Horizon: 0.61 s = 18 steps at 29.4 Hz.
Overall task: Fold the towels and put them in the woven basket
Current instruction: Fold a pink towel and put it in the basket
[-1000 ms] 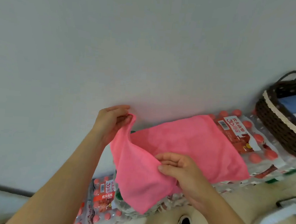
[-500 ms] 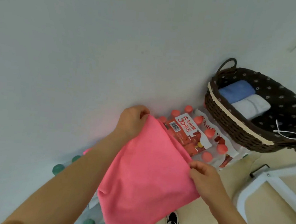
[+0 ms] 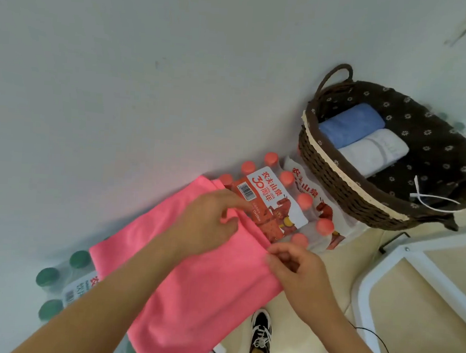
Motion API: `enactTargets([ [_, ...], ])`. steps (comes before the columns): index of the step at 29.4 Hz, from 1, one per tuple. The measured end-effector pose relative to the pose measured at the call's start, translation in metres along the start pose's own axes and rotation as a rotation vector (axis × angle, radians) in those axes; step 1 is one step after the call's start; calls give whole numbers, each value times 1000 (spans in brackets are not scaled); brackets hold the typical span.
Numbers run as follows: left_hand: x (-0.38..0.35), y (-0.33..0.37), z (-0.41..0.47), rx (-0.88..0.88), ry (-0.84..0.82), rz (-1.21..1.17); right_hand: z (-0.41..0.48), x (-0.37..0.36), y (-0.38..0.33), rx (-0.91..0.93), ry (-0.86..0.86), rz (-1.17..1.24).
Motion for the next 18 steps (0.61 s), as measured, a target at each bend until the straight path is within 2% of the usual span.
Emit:
enactTargets([
  [2, -23, 36, -12, -106, -312, -133, 5, 1, -3, 27, 1, 47],
  [3, -34, 44, -15, -114, -392, -113, 7, 2, -5, 25, 1, 65],
  [6, -45, 37, -13, -59, -370, 39, 6, 8, -2, -63, 16, 118],
  [8, -44, 29, -14, -75, -341, 98, 0, 16, 8, -119, 104, 74],
  [10, -44, 23, -16, -89, -338, 77, -9, 25, 22, -163, 185, -63],
  [12, -45, 21, -17, -93, -357, 54, -19, 24, 32, -231, 180, -123],
  [15, -49, 26, -16, -99, -414, -11, -30, 12, 43, -306, 145, -75],
  [18, -53, 32, -16, -74, -471, -117, -33, 6, 50, -374, 201, 79],
])
Point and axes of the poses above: each hand's wrist, its own z-axis towards the middle knuckle, its own x-axis out of the back of the hand, y = z × x, the point moved 4 cm from there along z, towards the middle knuckle, and after that the axes turned 7 degrees about x, right-handed, at the moved point
